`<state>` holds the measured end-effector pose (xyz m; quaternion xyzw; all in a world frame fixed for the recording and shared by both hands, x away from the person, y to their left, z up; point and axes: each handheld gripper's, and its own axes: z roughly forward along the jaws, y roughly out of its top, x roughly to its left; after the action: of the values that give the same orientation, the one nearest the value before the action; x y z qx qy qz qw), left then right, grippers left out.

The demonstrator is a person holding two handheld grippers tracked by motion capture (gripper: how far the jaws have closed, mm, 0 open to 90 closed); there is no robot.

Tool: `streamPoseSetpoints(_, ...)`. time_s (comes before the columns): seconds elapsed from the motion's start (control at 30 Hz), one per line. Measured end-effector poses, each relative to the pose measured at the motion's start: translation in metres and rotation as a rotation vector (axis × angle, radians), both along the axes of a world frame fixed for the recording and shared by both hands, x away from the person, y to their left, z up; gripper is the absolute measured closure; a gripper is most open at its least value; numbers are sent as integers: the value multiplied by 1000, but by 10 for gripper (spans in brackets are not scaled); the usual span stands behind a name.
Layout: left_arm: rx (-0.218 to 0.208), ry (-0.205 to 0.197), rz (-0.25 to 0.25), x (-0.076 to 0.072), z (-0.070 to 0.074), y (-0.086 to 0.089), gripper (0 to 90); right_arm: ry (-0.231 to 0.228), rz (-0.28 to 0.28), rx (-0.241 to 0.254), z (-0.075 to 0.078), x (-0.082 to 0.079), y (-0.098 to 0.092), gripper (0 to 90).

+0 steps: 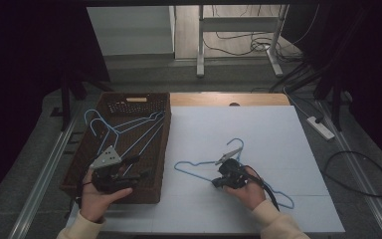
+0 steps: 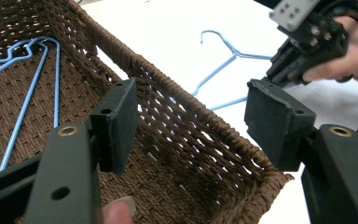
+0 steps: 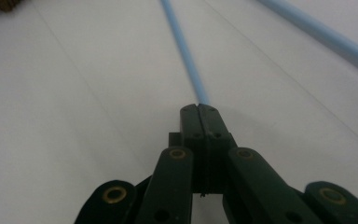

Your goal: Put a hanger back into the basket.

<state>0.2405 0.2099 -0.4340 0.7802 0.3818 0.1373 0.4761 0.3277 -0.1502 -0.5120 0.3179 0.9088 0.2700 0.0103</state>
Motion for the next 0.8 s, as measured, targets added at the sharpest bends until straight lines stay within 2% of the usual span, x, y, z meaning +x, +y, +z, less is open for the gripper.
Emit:
streamPoseSetpoints(0.07,-1,0,2,0,0,0,358,-1,-8,14,2,-2,-3,900)
streamPoseSetpoints(0.13,-2,-1,2,0,0,0,358,-30,-33,34,8,-1,-10,900)
streamPoseSetpoints(0.17,-3,-1,3,0,1,1,358,-43,-54,52,12,0,-16,900)
streamPoseSetpoints(0.3,-5,-2,6,0,1,2,358,-72,-120,60,19,3,-40,900)
streamPoseSetpoints(0.47,-6,-2,4,0,1,1,358,-119,-228,12,24,1,-80,900)
streamPoseSetpoints(0.6,-2,-2,2,0,1,0,358,-119,-292,-13,22,-2,-108,900)
streamPoseSetpoints(0.8,0,-2,-3,1,1,-2,358,-114,-313,-57,17,-5,-123,900)
